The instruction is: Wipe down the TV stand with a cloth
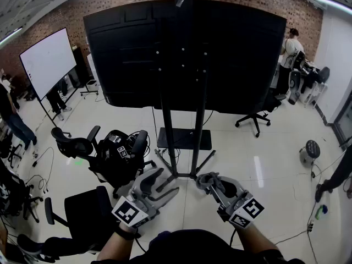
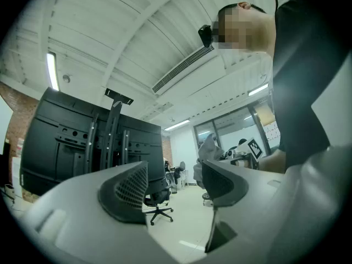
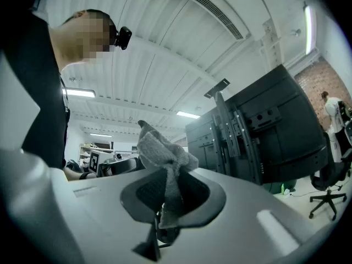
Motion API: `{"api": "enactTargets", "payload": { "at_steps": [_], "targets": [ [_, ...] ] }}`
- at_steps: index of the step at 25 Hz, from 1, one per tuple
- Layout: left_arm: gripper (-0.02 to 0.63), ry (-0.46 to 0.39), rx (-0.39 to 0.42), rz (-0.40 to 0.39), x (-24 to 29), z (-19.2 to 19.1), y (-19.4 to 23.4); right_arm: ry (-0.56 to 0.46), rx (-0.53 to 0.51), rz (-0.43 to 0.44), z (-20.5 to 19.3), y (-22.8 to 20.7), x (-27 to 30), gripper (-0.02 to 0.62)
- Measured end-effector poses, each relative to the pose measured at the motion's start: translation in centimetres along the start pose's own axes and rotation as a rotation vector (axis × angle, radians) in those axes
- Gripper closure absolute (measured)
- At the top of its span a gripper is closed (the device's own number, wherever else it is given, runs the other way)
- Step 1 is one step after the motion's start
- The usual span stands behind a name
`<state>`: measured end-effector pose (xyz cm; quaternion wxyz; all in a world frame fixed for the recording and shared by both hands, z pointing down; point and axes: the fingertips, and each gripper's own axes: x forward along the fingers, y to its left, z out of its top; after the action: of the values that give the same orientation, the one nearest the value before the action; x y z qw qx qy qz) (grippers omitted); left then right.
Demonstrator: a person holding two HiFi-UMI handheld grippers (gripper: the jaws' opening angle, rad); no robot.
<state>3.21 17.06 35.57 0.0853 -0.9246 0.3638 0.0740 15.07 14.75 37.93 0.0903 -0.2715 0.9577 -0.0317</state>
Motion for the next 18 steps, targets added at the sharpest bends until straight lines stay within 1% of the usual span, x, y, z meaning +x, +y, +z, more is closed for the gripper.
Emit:
{"api": "enactTargets", "payload": {
  "at_steps": [5, 9, 14, 18],
  "targets": [
    [0.278, 0.015, -0.020, 0.013, 1.5, -1.3, 0.7, 0.020, 0.022, -0.002, -0.8, -2.2, 0.3, 0.561],
    [0.278, 0.019, -0.034, 0.016, 2.4, -2.4, 2.7, 0.019, 0.026, -0.006, -1.2, -4.0, 1.8, 0.561],
    [0.278, 0.005, -0.047, -0.004, 4.2, -3.5, 7.0, 0.017, 0.017, -0.020, -1.3, -6.6, 5.7, 0.561],
    [0.278, 0.001, -0.048, -0.045, 6.0, -4.5, 11.7, 0.019, -0.001, -0.059, -1.4, -9.4, 9.7, 0.561]
  ]
}}
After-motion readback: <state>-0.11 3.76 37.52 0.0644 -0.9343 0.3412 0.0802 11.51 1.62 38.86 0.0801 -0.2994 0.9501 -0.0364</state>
